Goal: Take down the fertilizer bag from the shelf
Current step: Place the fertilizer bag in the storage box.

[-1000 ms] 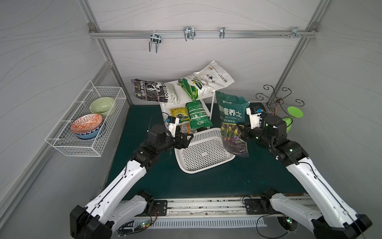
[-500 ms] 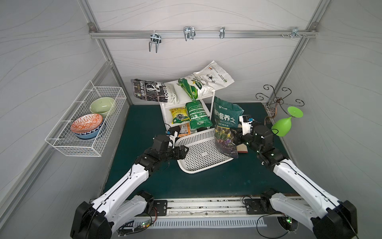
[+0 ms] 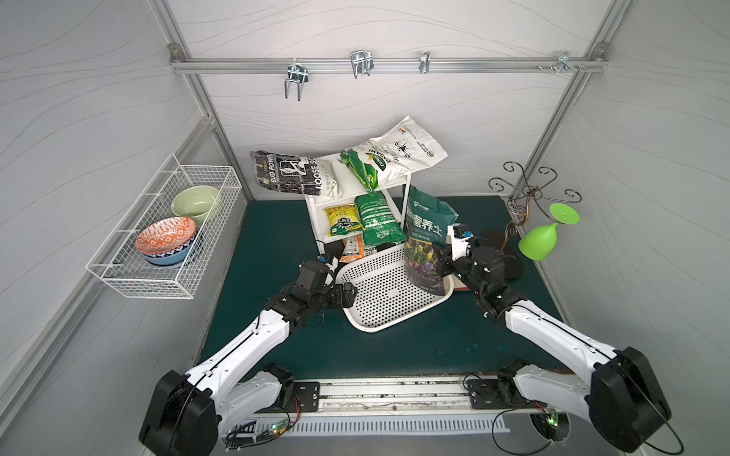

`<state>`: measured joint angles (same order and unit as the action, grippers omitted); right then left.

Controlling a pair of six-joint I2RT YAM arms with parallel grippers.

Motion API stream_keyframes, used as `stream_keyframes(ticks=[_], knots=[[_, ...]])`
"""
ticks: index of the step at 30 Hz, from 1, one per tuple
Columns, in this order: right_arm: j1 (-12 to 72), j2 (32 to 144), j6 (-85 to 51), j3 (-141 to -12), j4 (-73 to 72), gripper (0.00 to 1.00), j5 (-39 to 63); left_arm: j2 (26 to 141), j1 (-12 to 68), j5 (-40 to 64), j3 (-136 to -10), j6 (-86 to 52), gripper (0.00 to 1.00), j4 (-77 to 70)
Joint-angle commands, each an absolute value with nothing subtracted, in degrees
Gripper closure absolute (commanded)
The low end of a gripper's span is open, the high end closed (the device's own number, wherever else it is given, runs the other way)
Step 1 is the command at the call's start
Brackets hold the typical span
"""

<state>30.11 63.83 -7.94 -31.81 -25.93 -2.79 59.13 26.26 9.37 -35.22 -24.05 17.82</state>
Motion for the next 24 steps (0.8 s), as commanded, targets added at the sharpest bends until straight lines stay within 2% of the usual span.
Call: stream_keyframes(ticks=[1,4,6,10,11,14,20,24], knots=[[30.6,60.2,-7.6,-29.9,-37.8,1.0,-8.0,59.2,26.3,7.8,-37.7,-23.9,0.14,17.0],[30.3,58.2,-7.4,-27.0,-35.2,0.88,-10.3,58.6,26.3,7.1,-38.0,-24.0,0.14,16.4],[29.5,57.0,-7.8,-26.3,-32.0,0.75,-10.4,58.4,26.3,6.8,-38.2,-24.0,0.13,15.7],[27.4,53.5,-12.8,-25.6,-24.6,0.17,-9.1,58.8,26.4,6.2,-39.6,-23.8,0.13,15.2],[27.0,52.4,-13.6,-25.7,-22.6,0.11,-8.3,58.9,26.4,6.1,-39.9,-23.7,0.13,15.1],[26.7,48.6,-14.1,-25.2,-20.5,0.01,-6.8,59.4,26.3,6.0,-40.7,-23.5,0.13,14.8],[26.1,43.2,-19.2,-31.3,-6.6,0.01,-13.2,61.1,26.4,6.9,-42.5,-23.4,0.13,14.1],[25.4,42.4,-17.3,-35.7,-1.3,0.01,-8.6,62.4,26.3,7.9,-43.7,-23.5,0.13,14.2]])
